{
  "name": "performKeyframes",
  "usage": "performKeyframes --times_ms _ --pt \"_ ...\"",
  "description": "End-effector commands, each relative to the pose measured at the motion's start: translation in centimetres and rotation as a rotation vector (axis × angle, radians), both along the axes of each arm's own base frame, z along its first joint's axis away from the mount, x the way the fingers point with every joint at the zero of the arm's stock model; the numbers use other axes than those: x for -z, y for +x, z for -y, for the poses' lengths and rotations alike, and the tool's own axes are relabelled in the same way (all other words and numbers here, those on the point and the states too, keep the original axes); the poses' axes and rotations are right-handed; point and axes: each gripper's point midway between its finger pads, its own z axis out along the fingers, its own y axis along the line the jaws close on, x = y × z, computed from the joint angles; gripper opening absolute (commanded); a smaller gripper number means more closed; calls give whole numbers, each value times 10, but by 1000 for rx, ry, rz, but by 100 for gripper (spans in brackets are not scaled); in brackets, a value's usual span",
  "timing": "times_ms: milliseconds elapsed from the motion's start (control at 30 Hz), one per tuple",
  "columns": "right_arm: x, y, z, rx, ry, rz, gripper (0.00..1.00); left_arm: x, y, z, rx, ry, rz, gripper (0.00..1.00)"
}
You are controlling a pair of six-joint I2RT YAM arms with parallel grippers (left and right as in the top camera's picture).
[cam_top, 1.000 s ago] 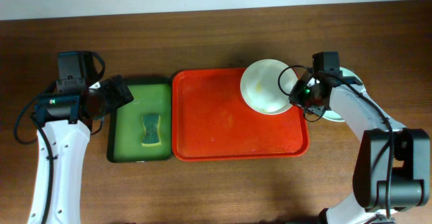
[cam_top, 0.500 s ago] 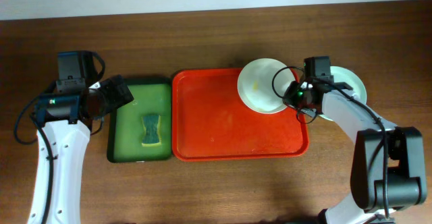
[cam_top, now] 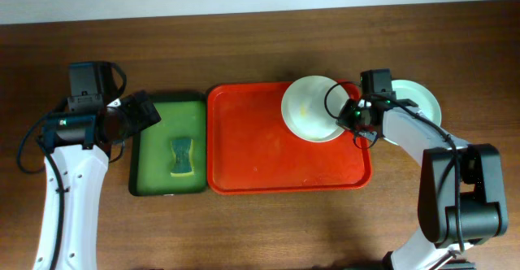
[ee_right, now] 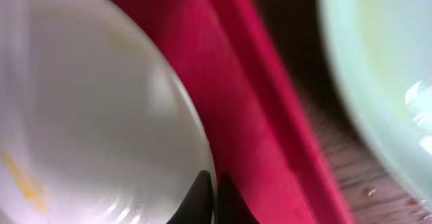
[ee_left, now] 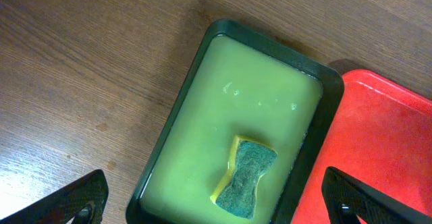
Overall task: Clean dirty plates on tray and stack at the side
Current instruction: 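Move the right gripper to the cream plate rim and drag it to tray center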
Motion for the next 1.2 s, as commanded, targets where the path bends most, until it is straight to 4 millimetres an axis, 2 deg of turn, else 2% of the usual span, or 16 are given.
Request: performKeyframes --times_ms 0,100,200,400,467,600,733,800,867,967,1033,1100,1133,1167 --pt "-4 -14 -25 -30 131 -45 4 -5 1 -4 -21 9 14 99" --pt "-7 -36 -38 13 200 -141 4 -5 1 -4 -21 9 14 99" --pt "-4 -55 -55 -27 200 -211 5 -5 1 -4 -21 9 14 99" --pt "-7 -84 -80 -104 176 -317 9 -5 1 -4 -21 9 14 99" --pt "-10 -88 -89 -133 170 -327 9 -5 1 -4 -21 9 14 99" --pt "-22 -90 -103 -190 150 -336 22 -5 1 -4 -21 9 14 99" --pt "-38 -85 -86 -193 41 -348 27 -5 1 -4 -21 9 14 99" --pt "-43 -79 -88 -250 34 -318 40 -5 1 -4 -21 9 14 99" --pt "-44 -74 -89 -285 29 -292 64 -5 1 -4 -21 9 14 99" --pt "-47 -67 -86 -279 33 -268 68 -5 1 -4 -21 9 14 99" --pt "-58 -58 -79 -263 36 -256 68 -5 1 -4 -21 9 14 99" --pt "-71 -48 -74 -319 23 -216 69 -5 1 -4 -21 9 14 99" --pt "-76 -43 -70 -334 17 -200 81 -5 1 -4 -21 9 14 99" --pt "-79 -39 -66 -335 15 -188 85 -5 1 -4 -21 9 14 99"
